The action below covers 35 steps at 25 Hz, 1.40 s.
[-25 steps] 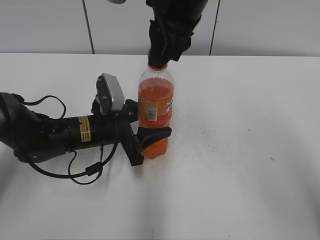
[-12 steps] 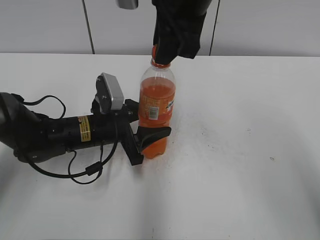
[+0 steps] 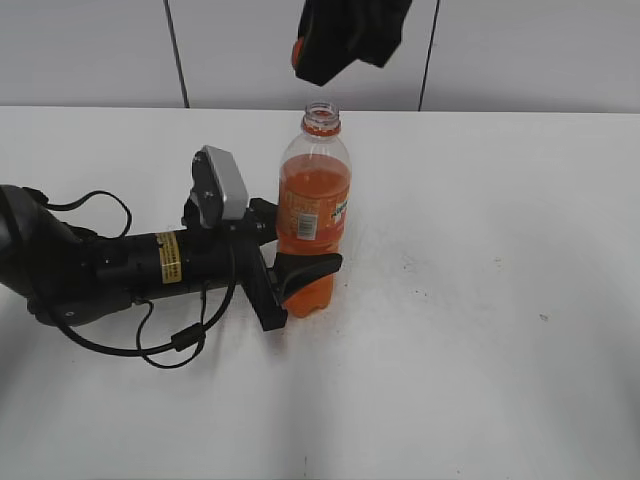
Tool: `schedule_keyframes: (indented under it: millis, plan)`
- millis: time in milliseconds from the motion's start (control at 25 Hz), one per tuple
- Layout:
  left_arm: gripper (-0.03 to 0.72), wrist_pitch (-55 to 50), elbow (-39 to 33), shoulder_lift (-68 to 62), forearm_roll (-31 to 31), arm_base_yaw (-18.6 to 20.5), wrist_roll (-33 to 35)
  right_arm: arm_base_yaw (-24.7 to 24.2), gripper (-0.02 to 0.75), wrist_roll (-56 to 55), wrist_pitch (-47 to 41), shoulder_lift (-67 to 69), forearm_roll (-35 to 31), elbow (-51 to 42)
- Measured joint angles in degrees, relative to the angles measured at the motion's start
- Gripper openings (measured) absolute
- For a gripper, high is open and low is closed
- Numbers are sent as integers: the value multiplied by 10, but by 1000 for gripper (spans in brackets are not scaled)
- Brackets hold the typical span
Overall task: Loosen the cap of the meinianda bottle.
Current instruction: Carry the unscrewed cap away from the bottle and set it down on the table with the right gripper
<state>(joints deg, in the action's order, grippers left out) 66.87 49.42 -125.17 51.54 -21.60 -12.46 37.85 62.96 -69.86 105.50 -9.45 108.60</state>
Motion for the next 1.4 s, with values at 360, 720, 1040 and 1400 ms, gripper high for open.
schedule_keyframes:
  millis: [360, 720, 1040, 1400]
  plan:
    - [397, -2, 0, 0, -8, 0, 0, -19, 267, -387, 1, -11, 135, 1]
    - [397, -3, 0, 0, -18, 0, 0, -240, 267, -451, 76, -49, 7, -162]
    - [397, -3, 0, 0, -21, 0, 0, -396, 269, -453, 267, -102, -37, -435]
    - [397, -5, 0, 0, -31, 0, 0, -437, 269, -453, 440, -98, -31, -592]
